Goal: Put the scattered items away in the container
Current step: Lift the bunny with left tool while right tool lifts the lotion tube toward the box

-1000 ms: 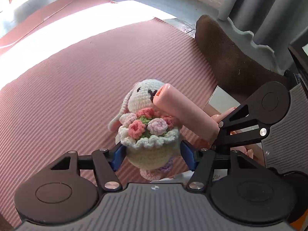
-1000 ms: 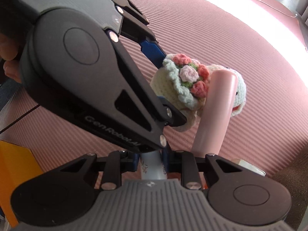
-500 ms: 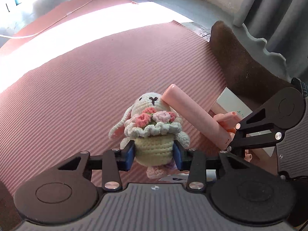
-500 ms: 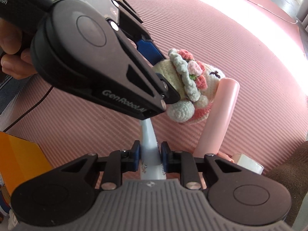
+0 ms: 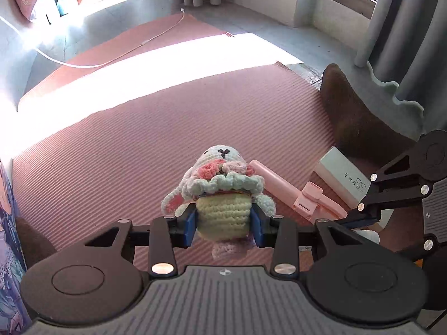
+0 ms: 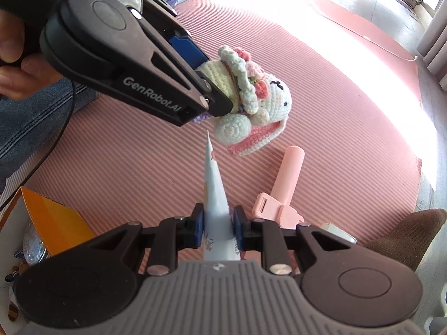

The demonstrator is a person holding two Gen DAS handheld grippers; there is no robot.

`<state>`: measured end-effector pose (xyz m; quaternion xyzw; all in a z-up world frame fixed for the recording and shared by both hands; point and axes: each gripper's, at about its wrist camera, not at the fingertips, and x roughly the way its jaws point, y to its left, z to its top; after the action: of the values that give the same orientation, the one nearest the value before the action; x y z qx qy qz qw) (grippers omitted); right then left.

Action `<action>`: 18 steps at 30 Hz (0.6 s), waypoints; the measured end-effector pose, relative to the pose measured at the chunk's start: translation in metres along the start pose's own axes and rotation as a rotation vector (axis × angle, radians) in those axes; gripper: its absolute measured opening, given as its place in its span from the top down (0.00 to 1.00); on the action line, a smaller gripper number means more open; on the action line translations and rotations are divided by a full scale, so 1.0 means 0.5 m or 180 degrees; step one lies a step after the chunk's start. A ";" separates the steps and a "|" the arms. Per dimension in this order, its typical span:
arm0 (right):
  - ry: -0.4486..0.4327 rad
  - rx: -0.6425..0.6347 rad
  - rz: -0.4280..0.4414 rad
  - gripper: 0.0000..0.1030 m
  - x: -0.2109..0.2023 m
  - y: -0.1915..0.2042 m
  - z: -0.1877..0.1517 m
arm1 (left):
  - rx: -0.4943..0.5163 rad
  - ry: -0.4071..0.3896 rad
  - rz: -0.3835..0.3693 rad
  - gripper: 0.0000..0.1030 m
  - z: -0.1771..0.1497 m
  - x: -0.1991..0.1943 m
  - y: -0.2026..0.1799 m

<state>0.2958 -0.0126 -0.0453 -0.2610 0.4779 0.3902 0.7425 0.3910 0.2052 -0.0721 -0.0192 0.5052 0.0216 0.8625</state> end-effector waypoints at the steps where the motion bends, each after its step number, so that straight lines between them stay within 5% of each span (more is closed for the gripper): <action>1: -0.0017 -0.0008 -0.0014 0.77 -0.011 0.005 0.000 | 0.0004 -0.0028 0.0023 0.56 -0.002 -0.014 -0.002; 18: -0.0390 0.0193 -0.0143 0.77 -0.248 0.122 -0.039 | 0.0045 -0.0408 0.0150 0.56 -0.097 -0.287 -0.080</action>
<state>0.2055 -0.0342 0.0590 -0.2246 0.4371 0.3740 0.7865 0.2811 0.1598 0.0300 0.0003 0.4493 0.0396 0.8925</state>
